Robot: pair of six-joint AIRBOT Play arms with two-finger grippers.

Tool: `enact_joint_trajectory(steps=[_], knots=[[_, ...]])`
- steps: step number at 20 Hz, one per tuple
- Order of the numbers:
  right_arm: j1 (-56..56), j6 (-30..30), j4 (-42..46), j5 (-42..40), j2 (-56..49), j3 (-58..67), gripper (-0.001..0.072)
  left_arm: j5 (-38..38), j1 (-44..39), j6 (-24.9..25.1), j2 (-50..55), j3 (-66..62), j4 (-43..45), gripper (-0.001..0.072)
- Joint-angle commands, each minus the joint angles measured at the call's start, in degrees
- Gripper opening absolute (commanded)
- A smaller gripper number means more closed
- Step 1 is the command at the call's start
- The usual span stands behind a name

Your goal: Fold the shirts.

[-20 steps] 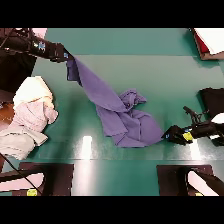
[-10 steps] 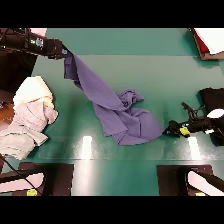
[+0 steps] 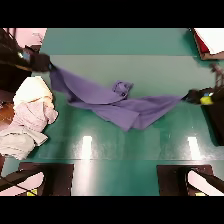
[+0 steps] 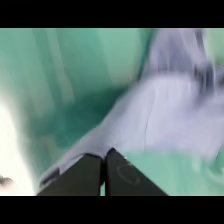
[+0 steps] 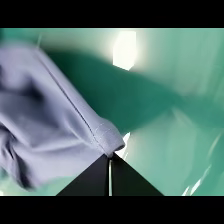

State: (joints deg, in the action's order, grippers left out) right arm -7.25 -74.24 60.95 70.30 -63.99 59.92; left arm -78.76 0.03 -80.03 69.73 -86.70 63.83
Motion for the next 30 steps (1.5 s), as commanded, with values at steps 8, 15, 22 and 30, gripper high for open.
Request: enact_joint_trajectory(steps=[8,15,22,30], knots=[[-3.6,-3.0,1.7,8.2,-14.1,25.5,0.0417,7.0,-8.8,4.1,-3.6,32.1,-17.5,0.0025],[-3.1,-6.1,-1.5,12.9,-0.7,-5.5,0.0412,15.4,-8.4,5.4,-3.6,32.1,-15.9,0.0026],[12.8,-5.6,-14.5,-10.0,-2.7,-26.9,0.0412,14.5,-8.4,5.5,-3.6,32.1,-15.8,0.0026],[21.6,-5.5,-16.9,-15.0,-13.2,-18.0,0.0412,13.6,-8.4,5.5,-3.6,32.1,-15.8,0.0026]])
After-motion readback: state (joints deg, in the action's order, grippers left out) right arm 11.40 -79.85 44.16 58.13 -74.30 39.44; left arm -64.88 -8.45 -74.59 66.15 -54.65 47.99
